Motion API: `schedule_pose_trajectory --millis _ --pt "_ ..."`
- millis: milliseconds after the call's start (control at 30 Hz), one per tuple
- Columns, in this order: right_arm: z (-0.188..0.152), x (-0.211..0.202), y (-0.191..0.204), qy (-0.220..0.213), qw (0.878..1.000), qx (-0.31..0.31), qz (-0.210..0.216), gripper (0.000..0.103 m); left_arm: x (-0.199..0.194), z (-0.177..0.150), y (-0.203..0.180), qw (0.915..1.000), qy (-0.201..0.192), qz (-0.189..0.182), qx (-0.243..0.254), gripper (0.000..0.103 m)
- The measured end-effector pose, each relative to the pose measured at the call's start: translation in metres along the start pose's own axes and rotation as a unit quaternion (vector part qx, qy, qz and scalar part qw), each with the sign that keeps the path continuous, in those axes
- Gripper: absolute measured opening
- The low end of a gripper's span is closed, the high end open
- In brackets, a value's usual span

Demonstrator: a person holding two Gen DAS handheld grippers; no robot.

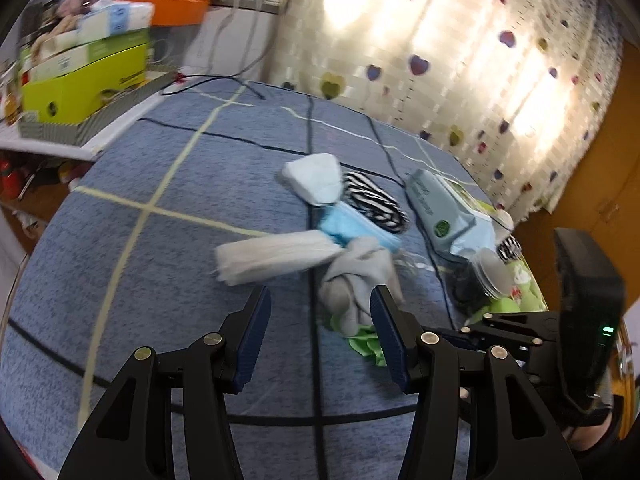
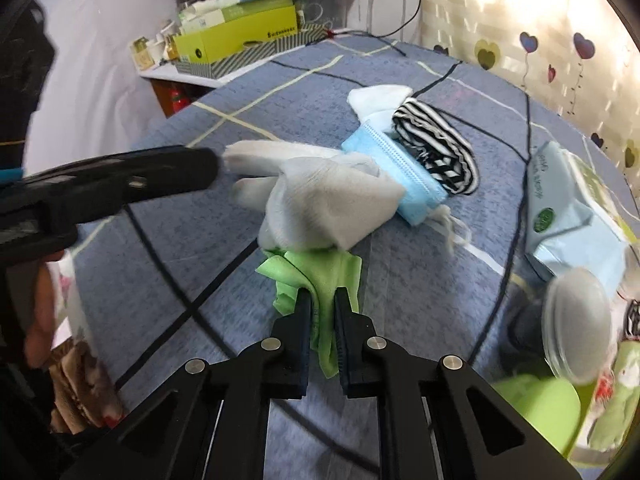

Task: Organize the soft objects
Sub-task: 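Grasp the green cloth with the right gripper, then grasp the grey sock with the left gripper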

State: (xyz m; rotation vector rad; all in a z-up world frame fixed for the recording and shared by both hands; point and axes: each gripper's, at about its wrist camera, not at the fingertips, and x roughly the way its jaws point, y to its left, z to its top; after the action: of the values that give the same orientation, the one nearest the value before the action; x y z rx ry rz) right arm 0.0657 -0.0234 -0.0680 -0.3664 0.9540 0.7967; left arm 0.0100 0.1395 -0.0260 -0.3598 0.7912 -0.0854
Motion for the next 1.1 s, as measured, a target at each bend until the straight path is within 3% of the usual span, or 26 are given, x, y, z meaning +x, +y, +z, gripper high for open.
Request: schedule_pose_trajectory --millis 200,600,1000,1033,1100 --pt "-0.017 -0.036 -0.006 -0.022 1.0 0.015 -0.011 0.01 0.019 0.003 -0.017 0.9992 0.016 -0.023 0.03 0.053" --pt "-0.021 -0.083 -0.029 -0.076 0.995 0.045 -0.052 0.01 0.056 -0.002 -0.04 0.9961 0.055 -0.034 0.059 0.053" --pt "-0.024 -0.093 -0.038 -0.091 0.993 0.059 -0.051 0.01 0.082 -0.009 -0.046 0.9947 0.092 0.009 0.046 0.052" --pt "-0.025 -0.094 -0.038 -0.092 0.993 0.06 -0.052 0.01 0.081 -0.009 -0.046 0.9947 0.093 0.013 0.041 0.044" --pt "-0.027 -0.096 -0.04 -0.096 0.992 0.064 -0.051 0.01 0.078 -0.01 -0.046 0.9952 0.088 0.017 0.039 0.039"
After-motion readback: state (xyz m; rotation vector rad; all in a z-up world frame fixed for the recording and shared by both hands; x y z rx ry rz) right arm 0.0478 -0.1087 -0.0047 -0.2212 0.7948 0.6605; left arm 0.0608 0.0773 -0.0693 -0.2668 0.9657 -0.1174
